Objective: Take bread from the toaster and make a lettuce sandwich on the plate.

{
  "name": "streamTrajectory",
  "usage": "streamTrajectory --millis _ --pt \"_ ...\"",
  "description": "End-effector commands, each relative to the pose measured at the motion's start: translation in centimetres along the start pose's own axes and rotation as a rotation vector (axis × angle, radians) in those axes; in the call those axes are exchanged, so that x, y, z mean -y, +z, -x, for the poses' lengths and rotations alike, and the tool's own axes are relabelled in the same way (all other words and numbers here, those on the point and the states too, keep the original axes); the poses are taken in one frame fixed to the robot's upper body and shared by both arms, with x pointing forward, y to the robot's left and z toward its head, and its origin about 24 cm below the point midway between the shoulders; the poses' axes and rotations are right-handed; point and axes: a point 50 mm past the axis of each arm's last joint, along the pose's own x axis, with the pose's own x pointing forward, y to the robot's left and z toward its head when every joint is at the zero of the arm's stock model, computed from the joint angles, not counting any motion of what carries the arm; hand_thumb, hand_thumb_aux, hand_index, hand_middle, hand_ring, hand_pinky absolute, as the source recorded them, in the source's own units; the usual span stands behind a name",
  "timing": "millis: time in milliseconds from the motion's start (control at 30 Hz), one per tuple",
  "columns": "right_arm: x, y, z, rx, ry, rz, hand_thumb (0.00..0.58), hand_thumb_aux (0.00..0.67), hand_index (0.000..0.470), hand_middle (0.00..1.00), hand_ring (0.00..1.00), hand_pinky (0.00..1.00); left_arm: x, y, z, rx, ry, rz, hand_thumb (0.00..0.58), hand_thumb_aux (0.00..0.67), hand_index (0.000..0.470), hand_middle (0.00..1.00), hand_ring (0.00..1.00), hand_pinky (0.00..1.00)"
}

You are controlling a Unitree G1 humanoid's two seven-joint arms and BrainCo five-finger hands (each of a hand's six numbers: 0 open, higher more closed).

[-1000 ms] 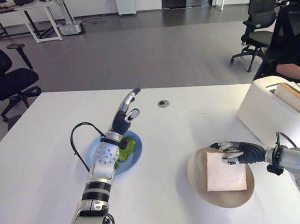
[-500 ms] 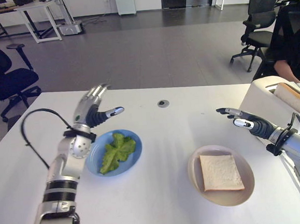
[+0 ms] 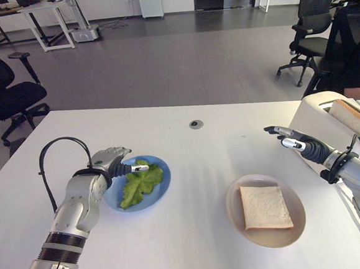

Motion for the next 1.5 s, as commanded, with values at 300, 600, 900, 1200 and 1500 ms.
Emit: streamTrajectory --millis 300,600,900,1200,1500 --pt "0.2 0.4 0.3 0.023 0.009 0.022 0.000 0.000 0.000 0.00 0.00 0.00 0.9 1.3 -0.5 0.052 -0.030 -0.076 0.580 0.670 0.470 0.00 0.00 0.00" --pt "0.0 -0.1 -0.1 -0.003 0.009 0.028 0.000 0.000 0.000 0.00 0.00 0.00 -4.2 3.8 0.1 0.224 0.389 -0.101 0.580 0.670 0.470 0.00 0.00 0.00" --pt "2.2 0.3 -0.2 -0.003 -0.151 -0.004 0.000 0.000 0.000 0.00 0.00 0.00 -5.0 16.0 3.4 0.961 0.367 0.104 0.580 0.670 0.470 0.00 0.00 0.00" --pt "5.0 0.2 0.3 -0.029 -0.350 -0.027 0.000 0.000 0.000 0.00 0.00 0.00 -3.3 23.0 3.3 1.190 0.254 0.050 0.580 0.670 0.470 0.00 0.00 0.00" --pt "4.7 0.2 0.3 -0.033 -0.349 -0.030 0.000 0.000 0.000 0.00 0.00 0.00 -0.1 26.5 2.1 1.259 0.142 0.042 0.580 0.670 0.470 0.00 0.00 0.00"
